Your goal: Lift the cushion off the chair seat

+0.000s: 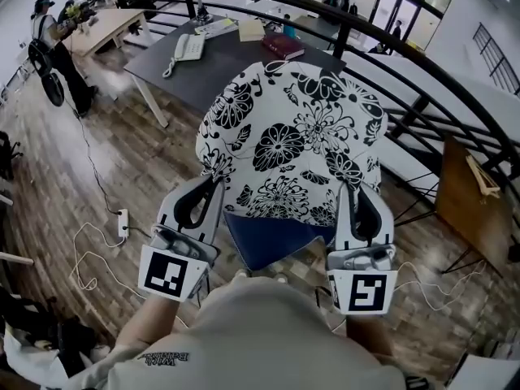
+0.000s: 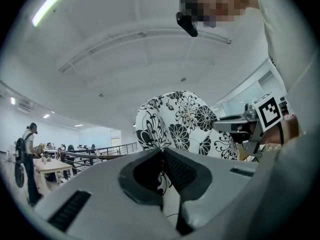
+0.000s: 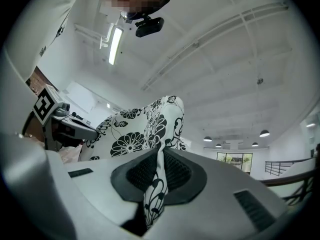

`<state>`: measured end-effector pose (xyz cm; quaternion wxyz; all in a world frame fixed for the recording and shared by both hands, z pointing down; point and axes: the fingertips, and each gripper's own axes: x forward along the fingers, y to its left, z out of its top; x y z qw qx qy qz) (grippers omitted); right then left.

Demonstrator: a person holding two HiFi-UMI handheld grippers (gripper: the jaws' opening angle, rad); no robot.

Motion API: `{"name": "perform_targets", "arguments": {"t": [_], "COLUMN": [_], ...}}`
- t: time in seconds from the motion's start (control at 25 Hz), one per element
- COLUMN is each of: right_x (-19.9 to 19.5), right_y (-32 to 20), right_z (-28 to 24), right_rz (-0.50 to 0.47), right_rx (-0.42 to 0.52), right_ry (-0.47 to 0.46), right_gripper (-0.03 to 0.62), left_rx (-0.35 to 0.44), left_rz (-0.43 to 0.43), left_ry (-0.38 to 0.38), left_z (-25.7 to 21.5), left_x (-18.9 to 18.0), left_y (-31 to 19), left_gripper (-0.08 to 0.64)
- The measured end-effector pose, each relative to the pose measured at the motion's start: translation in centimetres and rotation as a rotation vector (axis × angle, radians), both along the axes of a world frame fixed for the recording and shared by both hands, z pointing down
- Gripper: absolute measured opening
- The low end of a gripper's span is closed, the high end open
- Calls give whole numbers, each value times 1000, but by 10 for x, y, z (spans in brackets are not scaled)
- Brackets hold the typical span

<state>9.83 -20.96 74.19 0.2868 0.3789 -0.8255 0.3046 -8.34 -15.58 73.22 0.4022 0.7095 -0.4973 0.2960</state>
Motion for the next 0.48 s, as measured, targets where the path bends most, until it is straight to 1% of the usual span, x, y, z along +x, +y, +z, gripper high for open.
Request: {"name": "perform_targets", "arguments": {"t": [0.32,0.48], "right_x": [-1,1], "right_y": [1,7], "right_z": [5,9], "right_rz": [18,14], "right_rx": [-11,-9], "right_ry": [-18,-15], "right_gripper": [23,23], "left_rx": [0,-8], "left_rz": [2,28], "left_ry": [-2,0], "left_z": [4,11], "left_x": [-1,1], "left_y": [1,13], "left_gripper": [18,18]}}
